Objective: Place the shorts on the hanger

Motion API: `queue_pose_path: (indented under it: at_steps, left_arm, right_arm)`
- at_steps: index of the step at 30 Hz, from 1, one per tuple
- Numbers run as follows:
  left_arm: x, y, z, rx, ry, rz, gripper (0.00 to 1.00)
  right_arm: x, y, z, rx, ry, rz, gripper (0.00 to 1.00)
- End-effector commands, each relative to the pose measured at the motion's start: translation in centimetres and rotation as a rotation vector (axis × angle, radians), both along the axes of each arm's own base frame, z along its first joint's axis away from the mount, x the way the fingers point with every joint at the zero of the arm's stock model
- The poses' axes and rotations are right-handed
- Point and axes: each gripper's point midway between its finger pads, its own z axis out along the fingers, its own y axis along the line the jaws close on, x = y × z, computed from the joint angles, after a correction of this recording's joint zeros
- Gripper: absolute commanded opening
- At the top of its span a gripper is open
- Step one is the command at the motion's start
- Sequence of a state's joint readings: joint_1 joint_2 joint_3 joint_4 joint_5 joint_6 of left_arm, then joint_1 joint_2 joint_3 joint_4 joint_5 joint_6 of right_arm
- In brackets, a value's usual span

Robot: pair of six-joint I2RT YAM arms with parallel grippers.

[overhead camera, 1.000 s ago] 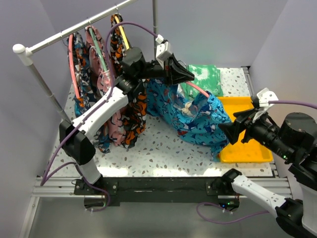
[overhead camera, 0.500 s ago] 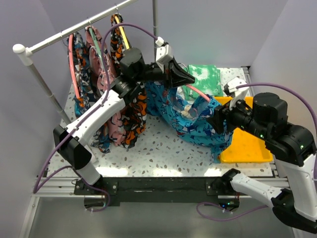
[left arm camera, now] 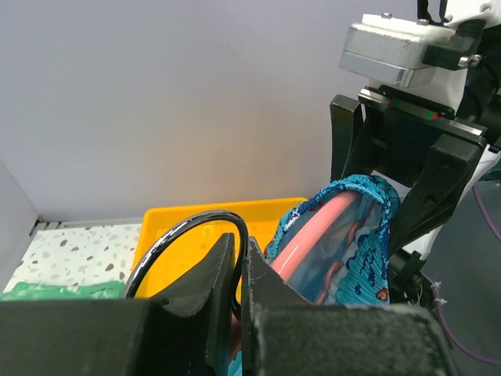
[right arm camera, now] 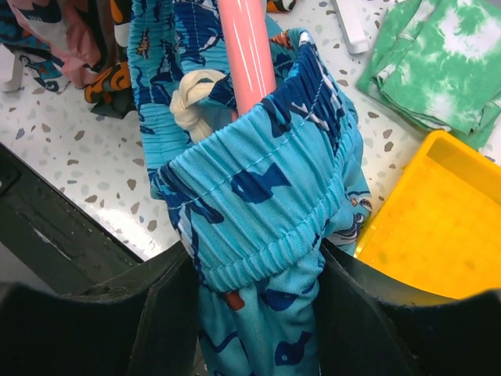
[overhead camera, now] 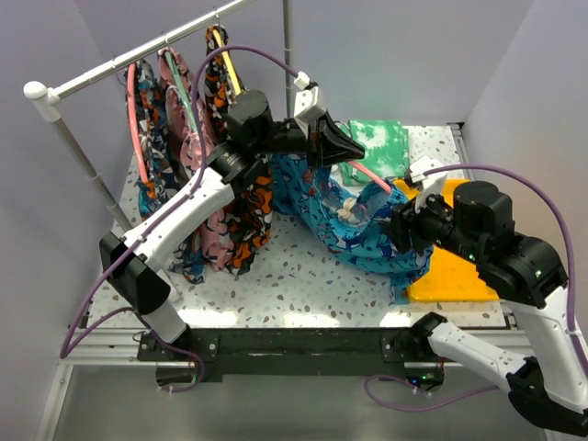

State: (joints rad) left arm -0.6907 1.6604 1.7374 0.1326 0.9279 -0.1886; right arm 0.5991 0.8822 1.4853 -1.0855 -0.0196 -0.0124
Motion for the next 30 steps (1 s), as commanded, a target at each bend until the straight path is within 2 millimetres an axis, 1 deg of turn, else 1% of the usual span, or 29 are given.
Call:
queue_pose_path:
  at_steps: [1,4,5,7,8,11,15,17,18,19,21,22,23,24,25,26,28,29,30]
  left_arm:
    - [-2.2,1.3,5.9,-0.110,-0.130,-0.011,0.00]
    - [-2.2,1.4,6.0,-0.112,-0.130,-0.007,0.00]
    - [-2.2,1.4,6.0,-0.114,-0.129,-0.006,0.00]
    - [-2.3,1.1,6.1,-0.117,-0.125,-0.007,0.00]
    - [-2.2,1.1,6.1,-0.119,-0.124,-0.002,0.00]
    - [-2.1,0.6,6.0,-0.121,-0.113,0.015,0.00]
    - [-1.0,0.4,6.5,-0.142,-0.098,0.116,0.00]
    - [-0.8,0.2,6.5,-0.146,-0.092,0.147,0.00]
    - [-0.4,0.3,6.8,-0.156,-0.089,0.180,0.02]
    - [-0.4,0.3,6.7,-0.156,-0.084,0.190,0.07]
    - [-0.1,0.6,6.9,-0.167,-0.082,0.228,0.12]
    - [-0.1,0.5,6.7,-0.163,-0.077,0.235,0.15]
    - [-0.1,0.5,6.7,-0.166,-0.075,0.243,0.23]
    - [0.1,0.8,6.9,-0.172,-0.073,0.267,0.27]
    - [0.1,0.7,6.6,-0.168,-0.067,0.273,0.29]
    - [0.2,0.8,6.5,-0.168,-0.064,0.281,0.39]
    - [0.3,1.0,6.4,-0.165,-0.056,0.296,0.45]
    - [0.3,1.0,6.3,-0.161,-0.050,0.302,0.53]
    - [0.3,1.2,6.5,-0.165,-0.051,0.311,0.56]
  right_arm:
    - [0.5,0.7,1.5,0.038,-0.067,0.029,0.50]
    - [0.5,0.6,1.8,0.040,-0.071,0.024,0.40]
    - [0.5,0.7,1.8,0.042,-0.071,0.026,0.33]
    - [0.5,0.8,1.9,0.053,-0.073,0.027,0.26]
    - [0.5,1.0,1.9,0.060,-0.072,0.033,0.17]
    - [0.6,1.1,2.1,0.075,-0.078,0.028,0.01]
    - [1.0,0.4,3.0,0.080,-0.119,-0.015,0.00]
    - [0.8,0.3,3.4,0.115,-0.123,-0.030,0.00]
    - [0.9,0.3,3.7,0.126,-0.137,-0.034,0.00]
    - [0.6,0.2,4.0,0.141,-0.147,-0.035,0.00]
    - [0.7,0.3,4.3,0.157,-0.160,-0.039,0.00]
    - [0.5,0.2,4.6,0.172,-0.168,-0.041,0.00]
    - [0.5,0.2,4.7,0.176,-0.171,-0.040,0.00]
    - [0.6,0.3,4.8,0.183,-0.176,-0.043,0.00]
    - [0.6,0.4,4.8,0.192,-0.175,-0.042,0.00]
    - [0.5,0.4,4.9,0.201,-0.180,-0.039,0.00]
    - [0.6,0.7,5.1,0.225,-0.189,-0.037,0.00]
    - [0.5,0.6,5.3,0.232,-0.197,-0.040,0.00]
    - [0.6,0.6,5.4,0.238,-0.202,-0.044,0.00]
